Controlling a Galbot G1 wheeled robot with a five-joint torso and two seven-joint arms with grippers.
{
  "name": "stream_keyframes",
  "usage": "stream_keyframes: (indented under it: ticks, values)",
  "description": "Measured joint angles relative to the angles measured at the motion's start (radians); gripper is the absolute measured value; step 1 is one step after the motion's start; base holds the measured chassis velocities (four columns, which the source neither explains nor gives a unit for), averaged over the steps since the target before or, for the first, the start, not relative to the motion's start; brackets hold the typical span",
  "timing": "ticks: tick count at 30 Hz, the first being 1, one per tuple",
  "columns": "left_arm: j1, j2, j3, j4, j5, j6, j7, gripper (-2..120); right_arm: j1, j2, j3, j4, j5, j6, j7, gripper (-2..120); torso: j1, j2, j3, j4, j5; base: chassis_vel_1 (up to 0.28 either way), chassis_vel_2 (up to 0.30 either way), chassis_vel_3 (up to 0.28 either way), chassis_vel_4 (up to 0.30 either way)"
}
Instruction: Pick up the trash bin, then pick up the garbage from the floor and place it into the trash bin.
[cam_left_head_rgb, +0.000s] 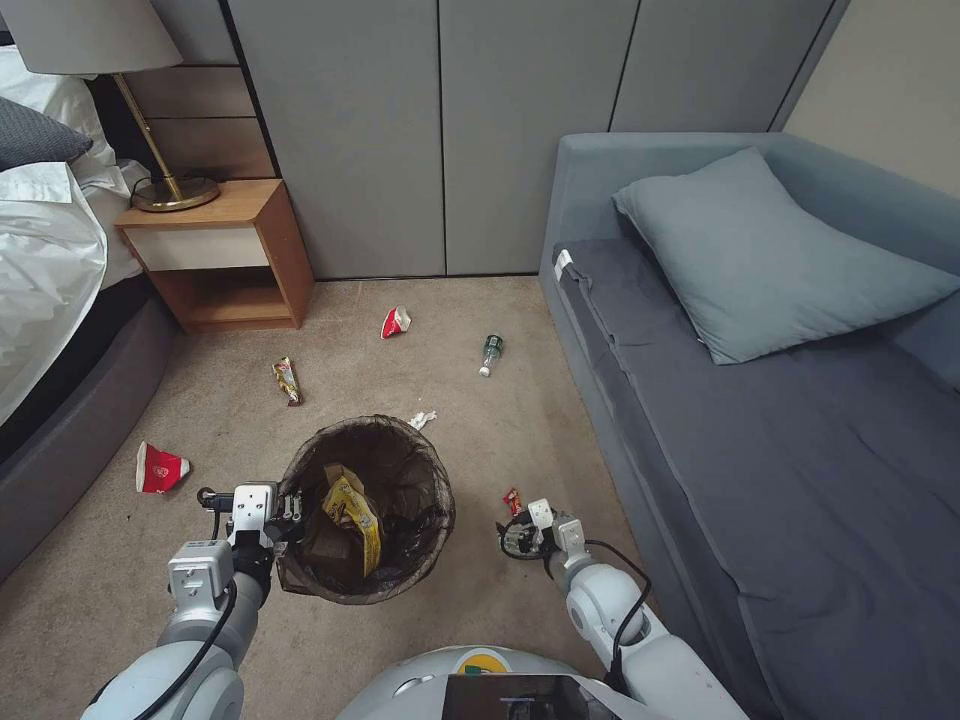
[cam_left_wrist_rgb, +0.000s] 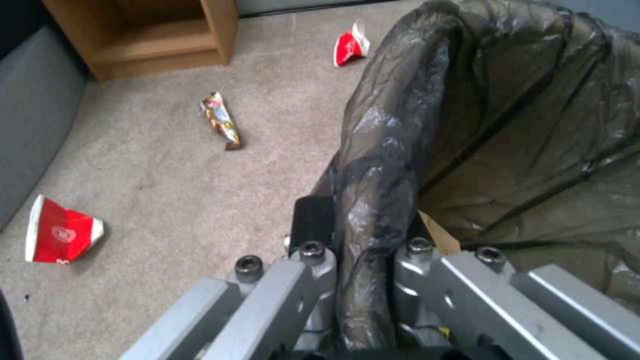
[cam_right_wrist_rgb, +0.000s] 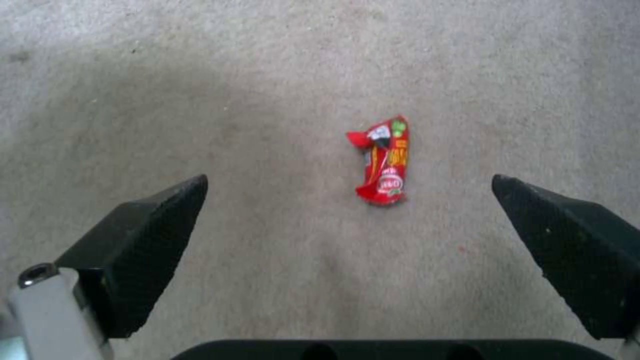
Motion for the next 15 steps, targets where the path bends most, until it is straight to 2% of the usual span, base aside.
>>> stream_keyframes:
  ticks: [15]
  values:
    - [-0.001,-0.001,-0.002,0.0,0.006,-0.001,0.001,5,0.11,0.004,-0.027,-0.107,0.036,-0.043,0.004,100,0.0,0.0,0.0,0.0,0.0,0.0,0.0,0.0,0.0]
